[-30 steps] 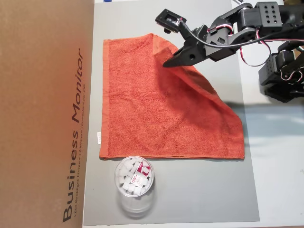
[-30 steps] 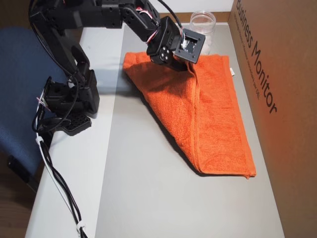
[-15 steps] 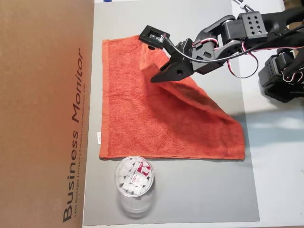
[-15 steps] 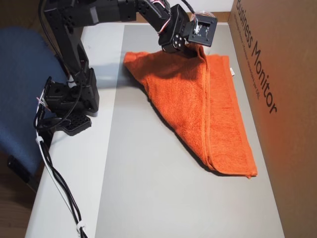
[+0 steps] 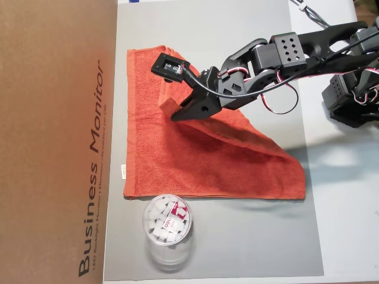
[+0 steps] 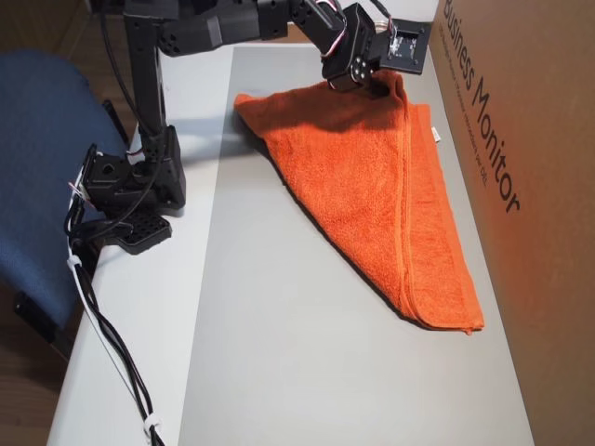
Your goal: Fold the blanket.
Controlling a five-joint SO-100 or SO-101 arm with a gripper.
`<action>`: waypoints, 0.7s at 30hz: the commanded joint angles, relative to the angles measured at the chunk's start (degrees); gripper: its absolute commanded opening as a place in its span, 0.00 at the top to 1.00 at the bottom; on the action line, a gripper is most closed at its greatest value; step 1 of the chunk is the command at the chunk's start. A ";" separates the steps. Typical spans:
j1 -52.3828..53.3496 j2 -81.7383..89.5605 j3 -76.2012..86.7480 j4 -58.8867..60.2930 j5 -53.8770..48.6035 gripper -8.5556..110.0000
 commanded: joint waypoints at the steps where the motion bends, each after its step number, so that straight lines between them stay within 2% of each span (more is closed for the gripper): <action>1: -0.70 -1.14 -5.63 -0.97 0.53 0.93; 11: -4.66 -9.49 -16.35 -1.05 -1.05 0.93; 21: -6.94 -16.61 -20.65 -8.88 -11.34 0.93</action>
